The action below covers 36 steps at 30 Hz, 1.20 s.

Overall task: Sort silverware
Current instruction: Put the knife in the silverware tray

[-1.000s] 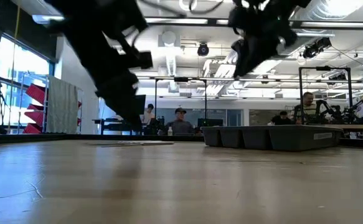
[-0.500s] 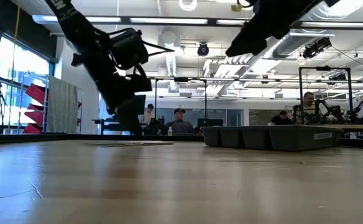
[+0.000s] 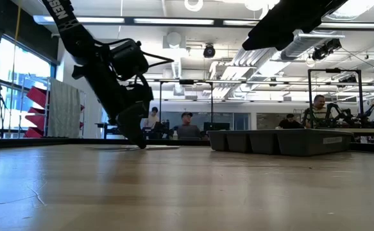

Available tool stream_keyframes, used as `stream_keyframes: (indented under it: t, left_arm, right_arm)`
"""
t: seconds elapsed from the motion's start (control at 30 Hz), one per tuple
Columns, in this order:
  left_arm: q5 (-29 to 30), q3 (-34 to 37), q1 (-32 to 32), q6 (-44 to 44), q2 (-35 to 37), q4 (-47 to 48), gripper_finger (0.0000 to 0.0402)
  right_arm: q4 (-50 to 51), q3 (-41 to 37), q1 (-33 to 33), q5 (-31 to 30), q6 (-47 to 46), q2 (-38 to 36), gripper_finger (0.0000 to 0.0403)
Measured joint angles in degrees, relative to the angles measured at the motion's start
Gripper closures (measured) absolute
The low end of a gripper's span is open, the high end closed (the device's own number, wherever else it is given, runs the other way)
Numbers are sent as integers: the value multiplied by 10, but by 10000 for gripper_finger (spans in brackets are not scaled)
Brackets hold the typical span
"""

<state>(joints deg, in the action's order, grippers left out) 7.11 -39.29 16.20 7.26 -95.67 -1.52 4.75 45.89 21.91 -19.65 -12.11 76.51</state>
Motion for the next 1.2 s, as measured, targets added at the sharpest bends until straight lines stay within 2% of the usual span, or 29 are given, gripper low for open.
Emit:
stream_keyframes:
  t: [0.17,0.33,0.57,0.7,0.8,1.0,1.2]
  left_arm:
    - [-7,-2,-33,38,-30,-8,387]
    - [-13,0,-99,129,-31,-18,399]
    - [-26,4,-211,250,-38,-151,401]
    - [-12,-26,-259,258,-36,-190,401]
    - [-8,-43,-283,250,-36,-174,401]
    - [-23,-50,-310,204,-42,-155,401]
    - [-106,-58,-338,166,-91,-236,401]
  right_arm:
    - [0,0,10,-12,-11,0,249]
    - [1,0,20,-14,-14,0,249]
    - [0,0,21,-15,-21,3,249]
    - [-1,0,21,-20,-33,15,249]
    - [0,0,22,-8,-60,38,249]
    - [-19,0,31,82,-134,132,249]
    - [-78,0,48,174,-313,218,249]
